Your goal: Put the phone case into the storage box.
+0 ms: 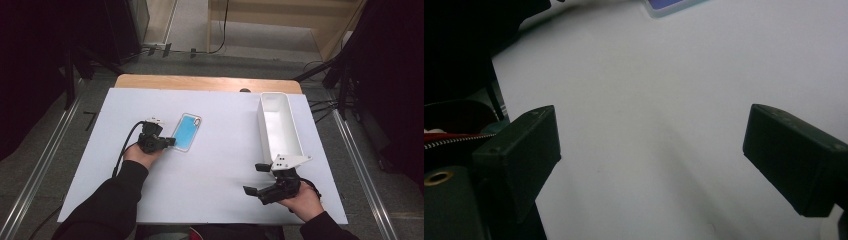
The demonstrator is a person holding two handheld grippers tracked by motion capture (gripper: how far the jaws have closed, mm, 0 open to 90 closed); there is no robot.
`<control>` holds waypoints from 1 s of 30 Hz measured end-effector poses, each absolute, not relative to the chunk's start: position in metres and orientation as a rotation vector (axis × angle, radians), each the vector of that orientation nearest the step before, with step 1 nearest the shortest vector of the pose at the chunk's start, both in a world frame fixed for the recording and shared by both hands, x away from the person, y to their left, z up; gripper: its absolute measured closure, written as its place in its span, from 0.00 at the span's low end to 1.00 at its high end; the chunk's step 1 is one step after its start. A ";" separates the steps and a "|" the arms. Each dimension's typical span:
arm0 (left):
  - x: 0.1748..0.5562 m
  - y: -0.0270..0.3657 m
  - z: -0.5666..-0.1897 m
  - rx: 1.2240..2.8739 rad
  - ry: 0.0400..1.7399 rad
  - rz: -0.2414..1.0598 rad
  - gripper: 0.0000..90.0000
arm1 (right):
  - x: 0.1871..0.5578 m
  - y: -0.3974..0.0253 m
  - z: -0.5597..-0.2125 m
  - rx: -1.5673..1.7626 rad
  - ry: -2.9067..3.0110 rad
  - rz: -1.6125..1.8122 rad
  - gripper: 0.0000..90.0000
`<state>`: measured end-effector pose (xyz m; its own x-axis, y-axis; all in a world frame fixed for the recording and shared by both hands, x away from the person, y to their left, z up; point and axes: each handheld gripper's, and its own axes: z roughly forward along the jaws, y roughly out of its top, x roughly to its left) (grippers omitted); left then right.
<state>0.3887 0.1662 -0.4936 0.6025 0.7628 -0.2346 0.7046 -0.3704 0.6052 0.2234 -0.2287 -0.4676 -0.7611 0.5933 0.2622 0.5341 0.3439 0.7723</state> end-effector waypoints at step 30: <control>0.381 0.178 -0.471 2.048 1.091 -0.040 0.64 | 0.221 -0.230 -0.466 1.044 2.508 1.413 0.08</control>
<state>0.3806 0.1777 -0.4710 0.6280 0.6849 -0.3694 0.7102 -0.3104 0.6319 0.2205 -0.2302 -0.4663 -0.7647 0.5943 0.2492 0.5211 0.3428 0.7816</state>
